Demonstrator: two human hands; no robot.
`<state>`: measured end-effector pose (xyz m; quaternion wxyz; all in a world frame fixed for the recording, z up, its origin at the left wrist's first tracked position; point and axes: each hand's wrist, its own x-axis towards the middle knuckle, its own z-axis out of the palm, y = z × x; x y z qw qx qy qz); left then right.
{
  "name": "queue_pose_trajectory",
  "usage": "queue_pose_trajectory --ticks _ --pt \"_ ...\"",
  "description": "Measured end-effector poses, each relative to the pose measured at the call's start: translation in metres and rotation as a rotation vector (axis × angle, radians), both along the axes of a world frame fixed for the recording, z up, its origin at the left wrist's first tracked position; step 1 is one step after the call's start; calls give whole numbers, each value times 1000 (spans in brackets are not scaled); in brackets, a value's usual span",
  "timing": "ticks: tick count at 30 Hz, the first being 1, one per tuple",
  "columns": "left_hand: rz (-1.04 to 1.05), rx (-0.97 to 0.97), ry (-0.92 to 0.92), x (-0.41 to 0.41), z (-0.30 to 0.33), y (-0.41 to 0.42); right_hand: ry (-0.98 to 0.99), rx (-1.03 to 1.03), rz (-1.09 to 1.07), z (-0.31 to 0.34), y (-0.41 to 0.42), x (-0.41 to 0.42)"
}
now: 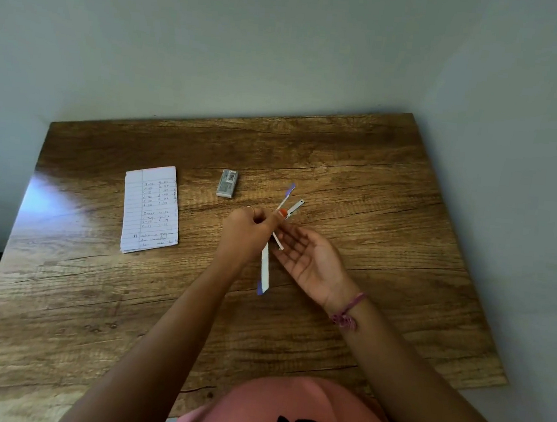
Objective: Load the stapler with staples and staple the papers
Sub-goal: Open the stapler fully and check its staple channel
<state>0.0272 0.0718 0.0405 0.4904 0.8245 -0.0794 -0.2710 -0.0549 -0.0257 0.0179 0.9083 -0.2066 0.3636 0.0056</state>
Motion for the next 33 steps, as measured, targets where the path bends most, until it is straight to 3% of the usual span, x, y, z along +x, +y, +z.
queue_pose_trajectory --ticks 5,11,13,15,18,20,27,33 --pt "-237 109 -673 -4 -10 4 -6 58 -32 -3 1 5" --pt "-271 109 -802 -3 -9 4 -25 59 -42 -5 -2 8" --pt "-173 81 -622 2 -5 5 -45 24 -16 -4 -4 8" --pt "-50 39 -316 9 -8 9 -41 -32 22 -3 -6 7" --pt "148 -131 113 19 -15 19 -28 -161 58 -4 -10 4" --pt "238 -254 285 20 -16 23 -13 -295 77 -5 -13 2" --pt "344 -383 452 15 -16 27 82 -871 137 -1 -18 -6" --pt "402 -414 472 15 -17 26 124 -1049 180 -7 -20 -9"
